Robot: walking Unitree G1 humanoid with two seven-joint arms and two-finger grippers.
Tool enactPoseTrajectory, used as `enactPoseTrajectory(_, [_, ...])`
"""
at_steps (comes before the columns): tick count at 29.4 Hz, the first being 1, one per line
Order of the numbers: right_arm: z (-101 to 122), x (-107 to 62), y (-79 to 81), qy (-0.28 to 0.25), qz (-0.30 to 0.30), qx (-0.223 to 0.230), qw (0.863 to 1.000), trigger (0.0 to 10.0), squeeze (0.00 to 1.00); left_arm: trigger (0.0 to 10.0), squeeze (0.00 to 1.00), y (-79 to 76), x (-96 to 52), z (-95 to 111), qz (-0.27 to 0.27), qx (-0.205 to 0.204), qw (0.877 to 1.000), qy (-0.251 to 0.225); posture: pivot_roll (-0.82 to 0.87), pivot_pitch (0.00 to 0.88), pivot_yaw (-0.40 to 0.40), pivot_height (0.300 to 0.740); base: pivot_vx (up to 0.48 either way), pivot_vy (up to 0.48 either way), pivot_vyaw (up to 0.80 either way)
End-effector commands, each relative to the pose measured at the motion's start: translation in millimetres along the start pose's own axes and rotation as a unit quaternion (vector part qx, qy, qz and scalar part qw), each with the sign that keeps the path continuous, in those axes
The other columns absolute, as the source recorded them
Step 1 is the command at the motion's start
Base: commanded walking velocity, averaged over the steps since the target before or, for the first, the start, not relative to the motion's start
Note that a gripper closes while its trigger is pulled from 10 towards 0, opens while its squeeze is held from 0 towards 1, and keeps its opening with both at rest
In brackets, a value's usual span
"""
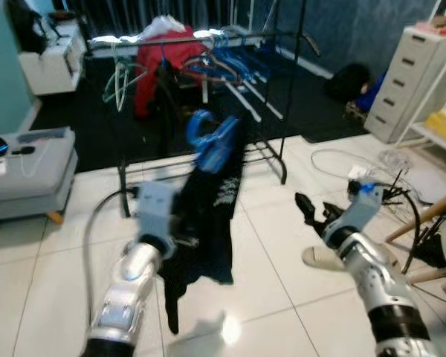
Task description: Hang hanger
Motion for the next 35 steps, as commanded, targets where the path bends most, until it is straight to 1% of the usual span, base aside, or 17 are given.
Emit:
enactPoseTrajectory(1, [-5, 2.1, 7.3, 0.004, 0.015, -0.002, 1.0, 10.0, 0.0, 10.0, 0.0, 7.3, -0.1, 5, 0.012, 0.008, 1.0, -0.006, -0.09, 0.0, -0.012, 0.74, 0.48, 0.0, -0.8])
enactPoseTrajectory(6, [-5, 3.3, 7.5, 0.002, 0.017, 0.001, 1.0, 10.0, 0.0, 10.0, 0.0, 5.7, -0.1, 7, 0.011, 0.015, 1.0, 0.0, -0.09, 0.0, -0.01, 0.74, 0.48, 0.0, -0.8])
enactPoseTrajectory(10, [-4, 4.2, 8.7, -0.006, 0.022, 0.009, 1.0, 10.0, 0.0, 10.0, 0.0, 2.7, 1.8, 13, 0.012, 0.025, 1.0, 0.004, -0.09, 0.0, -0.009, 0.74, 0.48, 0.0, -0.71])
enactPoseTrajectory(14, [-2, 4.0, 10.6, -0.014, 0.031, 0.017, 0.999, 10.0, 0.0, 10.0, 0.0, -2.5, 4.7, 18, 0.01, 0.037, 0.999, 0.006, -0.09, 0.0, -0.001, 0.74, 0.48, 0.0, 0.0])
enactPoseTrajectory(18, [-2, 3.9, 11.1, -0.015, 0.033, 0.019, 0.999, 10.0, 0.0, 10.0, 0.0, -3.3, 5.0, 18, 0.01, 0.04, 0.999, 0.007, -0.09, 0.0, -0.001, 0.74, 0.48, 0.0, 0.0])
enactPoseTrajectory(20, [-3, 2.6, 17.3, -0.015, 0.055, 0.02, 0.998, 10.0, 0.0, 10.0, 0.0, 0.7, 6.0, 13, 0.02, 0.045, 0.999, 0.022, -0.09, 0.0, 0.005, 0.74, 0.48, 0.0, 0.0])
enactPoseTrajectory(21, [-3, 2.6, 17.3, -0.015, 0.055, 0.02, 0.998, 10.0, 0.0, 10.0, 0.0, 0.7, 6.0, 13, 0.02, 0.045, 0.999, 0.022, -0.09, 0.0, 0.005, 0.74, 0.48, 0.0, 0.0])
enactPoseTrajectory(22, [-3, 2.0, 20.7, -0.013, 0.068, 0.016, 0.998, 10.0, 0.0, 10.0, 0.0, 3.6, 6.3, 11, 0.026, 0.048, 0.998, 0.028, -0.09, 0.0, 0.007, 0.74, 0.48, 0.0, 0.78])
enactPoseTrajectory(27, [-5, 1.0, 25.9, -0.008, 0.084, 0.008, 0.996, 10.0, 0.0, 10.0, 0.0, 10.6, 7.1, 9, 0.039, 0.057, 0.997, 0.04, -0.09, 0.0, 0.012, 0.74, 0.48, 0.0, 0.78])
enactPoseTrajectory(28, [-6, 0.5, 27.5, -0.006, 0.088, 0.006, 0.996, 10.0, 0.0, 10.0, 0.0, 16.4, 6.8, 7, 0.045, 0.07, 0.995, 0.049, -0.09, 0.0, 0.014, 0.74, 0.48, 0.0, 0.78])
enactPoseTrajectory(29, [-6, 0.5, 27.5, -0.006, 0.088, 0.006, 0.996, 10.0, 0.0, 10.0, 0.0, 16.4, 6.8, 7, 0.045, 0.07, 0.995, 0.049, -0.09, 0.0, 0.014, 0.74, 0.48, 0.0, 0.78])
enactPoseTrajectory(30, [-7, 0.3, 28.3, -0.005, 0.092, 0.006, 0.996, 10.0, 0.0, 10.0, 0.0, 23.6, 6.2, 4, 0.052, 0.09, 0.993, 0.058, -0.09, 0.0, 0.015, 0.74, 0.48, 0.0, 0.78])
enactPoseTrajectory(32, [-7, 0.3, 28.3, -0.005, 0.092, 0.006, 0.996, 10.0, 0.0, 10.0, 0.0, 23.6, 6.2, 4, 0.052, 0.09, 0.993, 0.058, -0.09, 0.0, 0.015, 0.74, 0.48, 0.0, 0.78])
enactPoseTrajectory(33, [-8, 0.0, 28.7, -0.004, 0.094, 0.006, 0.996, 10.0, 0.0, 10.0, 0.0, 33.4, 5.1, 1, 0.06, 0.121, 0.988, 0.069, -0.09, 0.0, 0.016, 0.74, 0.48, 0.0, 0.77])
enactPoseTrajectory(34, [-8, 0.0, 28.7, -0.004, 0.094, 0.006, 0.996, 10.0, 0.0, 10.0, 0.0, 33.4, 5.1, 1, 0.06, 0.121, 0.988, 0.069, -0.09, 0.0, 0.016, 0.74, 0.48, 0.0, 0.77])
enactPoseTrajectory(35, [-8, -0.3, 29.3, -0.002, 0.097, 0.005, 0.995, 10.0, 0.0, 10.0, 0.0, 45.2, 3.3, -2, 0.07, 0.159, 0.981, 0.086, -0.09, 0.0, 0.016, 0.74, 0.48, 0.0, 0.78])
Point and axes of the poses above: a point about 5 cm out from each wrist's last joint towards the gripper, its own x axis pointing out of the wrist towards the gripper, its own z axis along the axis of the wrist's last joint, y = z × x, the point moved 4 cm from there along x, pointing out of the wrist towards the gripper, and after that the axes turned 13 degrees about x, right-handed, at the moved point
